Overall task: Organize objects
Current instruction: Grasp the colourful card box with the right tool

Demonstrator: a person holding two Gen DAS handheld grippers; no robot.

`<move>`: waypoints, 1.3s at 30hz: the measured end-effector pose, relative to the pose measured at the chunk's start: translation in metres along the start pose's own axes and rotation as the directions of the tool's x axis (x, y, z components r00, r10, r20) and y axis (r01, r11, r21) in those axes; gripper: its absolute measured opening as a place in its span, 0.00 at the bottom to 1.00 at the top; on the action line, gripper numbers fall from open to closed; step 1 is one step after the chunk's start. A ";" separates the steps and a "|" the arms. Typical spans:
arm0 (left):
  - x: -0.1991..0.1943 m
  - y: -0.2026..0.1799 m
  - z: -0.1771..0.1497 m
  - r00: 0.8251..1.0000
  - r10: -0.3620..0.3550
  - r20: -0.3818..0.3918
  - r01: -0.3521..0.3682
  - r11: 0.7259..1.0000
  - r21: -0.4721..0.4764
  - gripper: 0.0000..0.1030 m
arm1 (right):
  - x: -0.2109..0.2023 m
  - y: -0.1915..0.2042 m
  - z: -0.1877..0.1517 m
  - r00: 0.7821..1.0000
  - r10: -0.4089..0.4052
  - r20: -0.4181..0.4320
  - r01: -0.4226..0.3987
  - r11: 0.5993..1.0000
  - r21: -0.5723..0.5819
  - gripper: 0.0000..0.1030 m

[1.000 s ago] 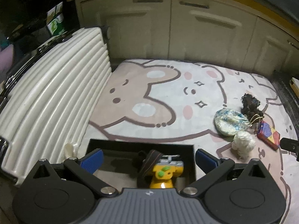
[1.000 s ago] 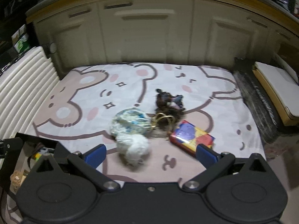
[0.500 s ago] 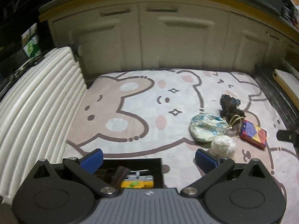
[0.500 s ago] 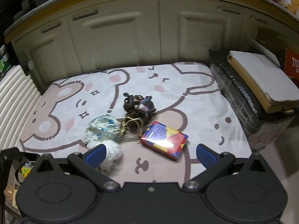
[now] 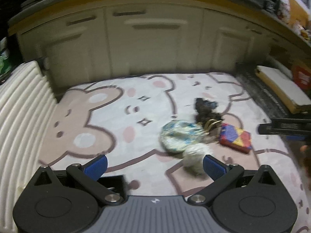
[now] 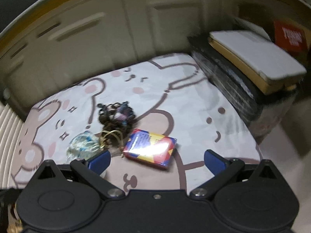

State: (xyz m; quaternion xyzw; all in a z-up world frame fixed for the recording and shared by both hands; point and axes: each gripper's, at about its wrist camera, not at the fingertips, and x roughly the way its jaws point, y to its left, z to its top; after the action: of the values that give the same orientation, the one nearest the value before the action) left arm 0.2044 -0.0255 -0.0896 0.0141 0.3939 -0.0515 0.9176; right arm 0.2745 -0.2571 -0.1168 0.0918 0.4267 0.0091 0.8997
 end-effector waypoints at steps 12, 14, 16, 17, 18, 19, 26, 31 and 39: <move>0.029 -0.048 0.005 0.990 -0.135 0.029 0.126 0.971 0.203 0.83 | 0.041 -0.010 -0.001 1.000 -0.022 0.008 0.020 0.989 0.144 1.00; 0.039 -0.054 0.004 0.988 -0.153 0.016 0.146 0.964 0.222 0.81 | 0.046 -0.006 -0.001 1.000 -0.015 0.006 0.014 0.992 0.125 1.00; 0.049 -0.058 0.003 0.984 -0.180 0.006 0.173 0.956 0.238 0.78 | 0.054 -0.002 -0.002 1.000 -0.006 -0.012 0.008 0.994 0.109 1.00; 0.053 -0.059 0.001 0.982 -0.189 0.002 0.182 0.952 0.246 0.77 | 0.057 -0.002 -0.002 1.000 0.001 -0.025 0.002 0.994 0.111 1.00; 0.058 -0.061 0.000 0.981 -0.196 -0.005 0.191 0.948 0.253 0.76 | 0.061 -0.001 -0.002 0.999 0.010 -0.040 -0.005 0.993 0.121 1.00; 0.064 -0.062 -0.002 0.980 -0.200 -0.015 0.197 0.945 0.260 0.72 | 0.065 -0.001 -0.002 0.998 0.016 -0.053 -0.009 0.991 0.135 1.00; 0.098 -0.071 -0.009 0.973 -0.218 -0.078 0.231 0.926 0.297 0.57 | 0.089 0.001 -0.002 0.995 0.022 -0.094 -0.006 0.986 0.167 1.00; 0.113 -0.075 -0.011 0.972 -0.214 -0.092 0.232 0.921 0.314 0.51 | 0.102 0.003 -0.002 0.994 0.005 -0.108 0.014 0.985 0.173 1.00; 0.121 -0.058 -0.014 0.980 -0.177 -0.088 0.195 0.946 0.260 0.31 | 0.117 0.021 -0.005 0.992 -0.042 -0.118 0.053 0.994 0.098 1.00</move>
State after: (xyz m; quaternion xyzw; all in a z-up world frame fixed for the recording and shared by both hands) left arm 0.2705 -0.0921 -0.1861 0.1020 0.4120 -0.1899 0.8853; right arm 0.3461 -0.2248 -0.2056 0.1264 0.4803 -0.0286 0.8675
